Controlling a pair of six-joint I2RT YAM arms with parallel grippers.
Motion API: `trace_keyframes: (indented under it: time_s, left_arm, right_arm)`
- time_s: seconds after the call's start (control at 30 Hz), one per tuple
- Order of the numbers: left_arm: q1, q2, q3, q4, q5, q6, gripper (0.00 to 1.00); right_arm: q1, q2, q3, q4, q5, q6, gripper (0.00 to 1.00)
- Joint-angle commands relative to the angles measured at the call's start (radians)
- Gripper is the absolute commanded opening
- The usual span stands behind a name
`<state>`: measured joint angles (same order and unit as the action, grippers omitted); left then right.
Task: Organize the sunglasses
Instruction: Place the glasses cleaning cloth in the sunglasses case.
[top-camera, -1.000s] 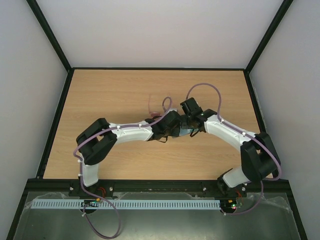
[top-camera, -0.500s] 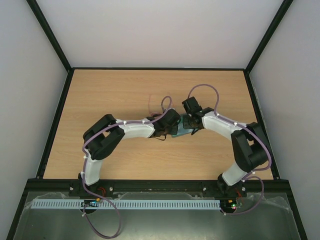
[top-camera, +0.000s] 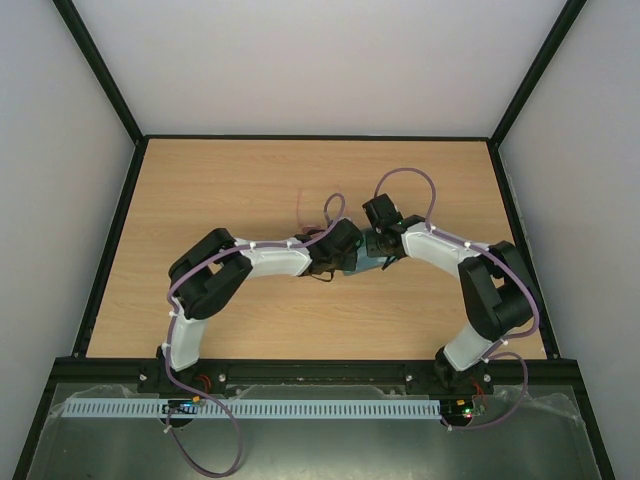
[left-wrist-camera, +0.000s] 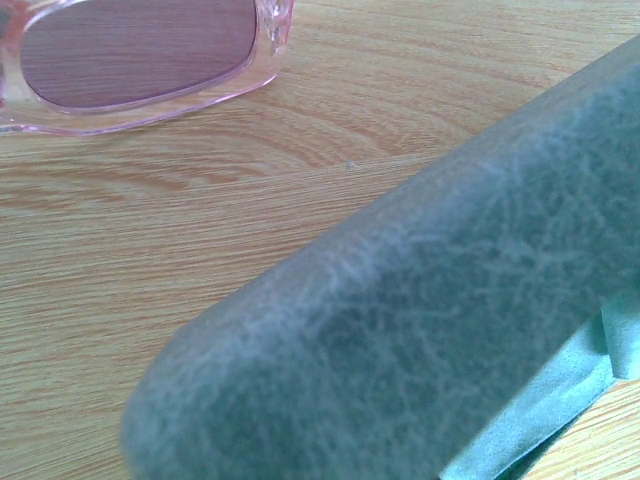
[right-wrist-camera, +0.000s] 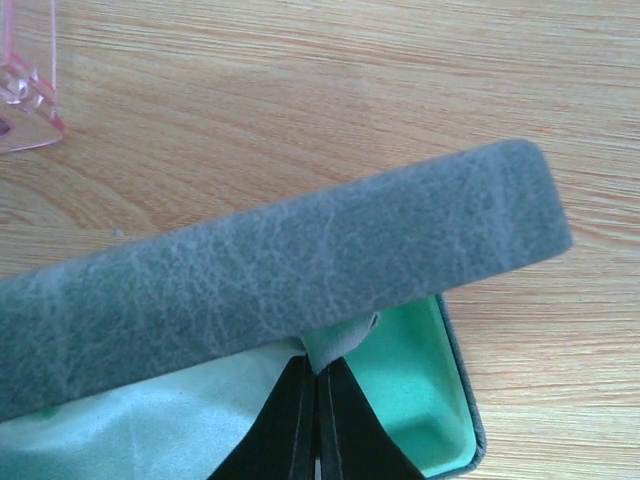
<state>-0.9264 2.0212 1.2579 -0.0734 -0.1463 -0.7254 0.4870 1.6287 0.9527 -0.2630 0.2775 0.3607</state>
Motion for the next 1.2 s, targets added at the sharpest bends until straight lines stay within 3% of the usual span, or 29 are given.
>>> trace_keyframes:
  time_s: [0.0, 0.77, 1.03, 1.17]
  left_arm:
    - [-0.003, -0.022, -0.002, -0.002, -0.006, -0.008, 0.02]
    - [-0.011, -0.022, -0.012, -0.045, -0.053, -0.024, 0.03]
    - [-0.016, -0.042, -0.021, -0.055, -0.059, -0.026, 0.16]
    - [-0.02, -0.05, -0.025, -0.059, -0.064, -0.027, 0.17]
  right_arm:
    - [-0.004, 0.03, 0.032, -0.032, 0.053, -0.024, 0.01]
    - [-0.002, 0.049, 0.027, -0.021, 0.027, -0.022, 0.01]
    - [-0.002, 0.045, 0.023, -0.02, 0.029, -0.022, 0.01]
    - [-0.002, 0.045, 0.024, -0.018, 0.026, -0.021, 0.01]
